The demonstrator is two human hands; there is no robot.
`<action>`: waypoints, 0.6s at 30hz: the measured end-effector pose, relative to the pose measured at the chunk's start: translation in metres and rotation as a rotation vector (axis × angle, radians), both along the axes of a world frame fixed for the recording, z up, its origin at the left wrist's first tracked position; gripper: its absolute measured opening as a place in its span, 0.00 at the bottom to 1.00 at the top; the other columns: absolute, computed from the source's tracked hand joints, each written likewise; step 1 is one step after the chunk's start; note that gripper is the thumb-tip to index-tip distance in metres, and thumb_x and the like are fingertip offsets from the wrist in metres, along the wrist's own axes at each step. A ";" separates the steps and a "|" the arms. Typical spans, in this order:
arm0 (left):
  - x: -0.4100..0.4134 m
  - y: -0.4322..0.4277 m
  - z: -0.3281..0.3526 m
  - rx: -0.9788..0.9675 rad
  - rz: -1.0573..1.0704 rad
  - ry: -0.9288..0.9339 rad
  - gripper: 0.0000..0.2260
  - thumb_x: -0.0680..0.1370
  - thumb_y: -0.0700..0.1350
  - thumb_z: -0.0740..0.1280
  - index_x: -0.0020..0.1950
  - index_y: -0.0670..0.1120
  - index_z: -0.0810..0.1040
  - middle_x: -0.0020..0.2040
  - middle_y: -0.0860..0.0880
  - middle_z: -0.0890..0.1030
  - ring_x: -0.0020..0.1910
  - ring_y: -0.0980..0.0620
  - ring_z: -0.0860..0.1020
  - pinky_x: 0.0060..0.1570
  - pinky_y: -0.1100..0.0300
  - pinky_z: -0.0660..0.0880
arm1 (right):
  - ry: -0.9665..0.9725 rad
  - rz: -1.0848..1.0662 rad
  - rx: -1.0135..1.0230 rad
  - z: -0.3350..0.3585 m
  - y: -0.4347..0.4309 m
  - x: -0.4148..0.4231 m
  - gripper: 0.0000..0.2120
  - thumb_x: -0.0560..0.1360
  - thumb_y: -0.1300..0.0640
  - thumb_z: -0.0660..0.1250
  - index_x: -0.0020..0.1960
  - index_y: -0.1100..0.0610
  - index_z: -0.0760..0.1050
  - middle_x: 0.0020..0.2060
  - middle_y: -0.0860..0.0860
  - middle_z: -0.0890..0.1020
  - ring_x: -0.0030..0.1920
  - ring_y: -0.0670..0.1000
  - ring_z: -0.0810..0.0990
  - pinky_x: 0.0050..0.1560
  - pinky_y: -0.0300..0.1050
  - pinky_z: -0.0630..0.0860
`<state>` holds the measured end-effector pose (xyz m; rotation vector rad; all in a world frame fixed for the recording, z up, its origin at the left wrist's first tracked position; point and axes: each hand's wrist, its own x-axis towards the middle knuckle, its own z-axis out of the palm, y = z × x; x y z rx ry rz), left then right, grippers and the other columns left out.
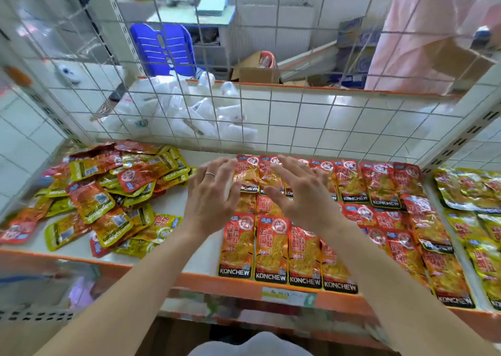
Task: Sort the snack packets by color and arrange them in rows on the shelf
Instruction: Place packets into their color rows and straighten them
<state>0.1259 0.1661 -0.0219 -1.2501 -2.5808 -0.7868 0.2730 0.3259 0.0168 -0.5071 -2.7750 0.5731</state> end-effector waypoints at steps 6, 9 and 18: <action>0.025 -0.037 0.028 -0.002 0.118 0.074 0.24 0.79 0.54 0.56 0.73 0.48 0.72 0.72 0.48 0.73 0.70 0.47 0.67 0.66 0.50 0.61 | 0.098 0.155 -0.015 0.006 -0.028 -0.004 0.31 0.77 0.34 0.56 0.75 0.49 0.69 0.78 0.48 0.63 0.78 0.50 0.60 0.73 0.52 0.49; 0.040 -0.067 0.035 -0.027 0.225 0.105 0.24 0.78 0.53 0.57 0.73 0.47 0.72 0.72 0.48 0.73 0.70 0.46 0.69 0.64 0.47 0.65 | 0.153 0.238 -0.013 0.007 -0.047 -0.009 0.32 0.76 0.33 0.54 0.72 0.50 0.72 0.77 0.49 0.66 0.77 0.52 0.63 0.71 0.50 0.50; 0.084 -0.157 0.046 -0.052 0.536 0.118 0.24 0.79 0.56 0.58 0.72 0.48 0.73 0.73 0.49 0.72 0.71 0.45 0.68 0.65 0.43 0.66 | 0.184 0.479 0.018 0.008 -0.108 -0.020 0.30 0.78 0.33 0.52 0.73 0.48 0.70 0.78 0.48 0.63 0.79 0.50 0.58 0.74 0.60 0.52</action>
